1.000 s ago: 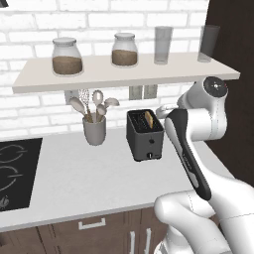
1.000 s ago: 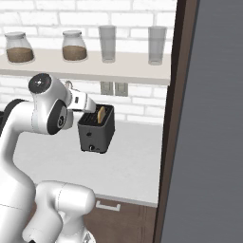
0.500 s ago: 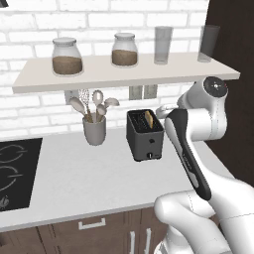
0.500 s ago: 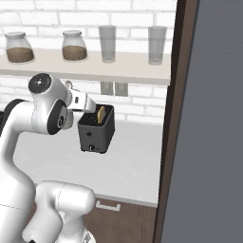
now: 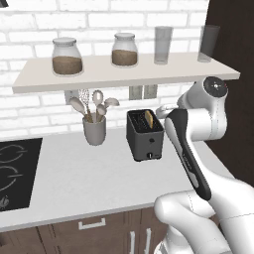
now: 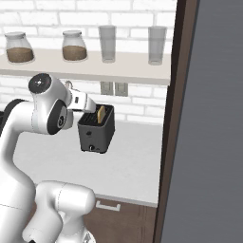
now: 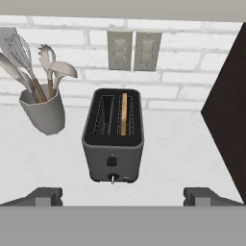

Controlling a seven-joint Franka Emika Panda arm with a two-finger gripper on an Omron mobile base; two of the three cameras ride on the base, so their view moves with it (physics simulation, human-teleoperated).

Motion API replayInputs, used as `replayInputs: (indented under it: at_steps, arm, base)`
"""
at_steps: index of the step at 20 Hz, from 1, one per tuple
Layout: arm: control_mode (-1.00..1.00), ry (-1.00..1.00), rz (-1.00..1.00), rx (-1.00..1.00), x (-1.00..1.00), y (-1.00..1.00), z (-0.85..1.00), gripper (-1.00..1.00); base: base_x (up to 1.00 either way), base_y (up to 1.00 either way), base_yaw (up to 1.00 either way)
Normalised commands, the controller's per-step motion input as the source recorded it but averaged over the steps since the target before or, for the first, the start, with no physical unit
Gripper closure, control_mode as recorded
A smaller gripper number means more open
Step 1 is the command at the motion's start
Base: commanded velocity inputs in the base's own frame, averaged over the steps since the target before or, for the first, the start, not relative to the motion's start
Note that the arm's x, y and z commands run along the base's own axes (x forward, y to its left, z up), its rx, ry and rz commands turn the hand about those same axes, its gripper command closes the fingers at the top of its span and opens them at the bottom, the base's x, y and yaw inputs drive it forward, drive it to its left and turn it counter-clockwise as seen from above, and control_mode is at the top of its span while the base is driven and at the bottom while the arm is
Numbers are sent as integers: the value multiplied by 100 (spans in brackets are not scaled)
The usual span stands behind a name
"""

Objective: Start the toaster. Once the lever pops up, take the bread to the plate on the dining counter.

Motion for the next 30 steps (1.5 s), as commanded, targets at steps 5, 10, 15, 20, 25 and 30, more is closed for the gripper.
replayInputs:
  at_steps: [5, 10, 15, 20, 25, 30]
  arm:
    - [-100, 0, 0, 0, 0, 0, 0, -100]
    - [-100, 0, 0, 0, 0, 0, 0, -100]
    - [-100, 0, 0, 0, 0, 0, 0, -100]
    - [-100, 0, 0, 0, 0, 0, 0, -100]
    - [-100, 0, 0, 0, -18, 0, 0, -100]
    - [-100, -1, 0, -1, -19, 7, -10, -100]
  base:
    - [0, 0, 0]
    - [0, 0, 0]
    - [0, 0, 0]
    - [0, 0, 0]
    - [0, 0, 0]
    - [0, 0, 0]
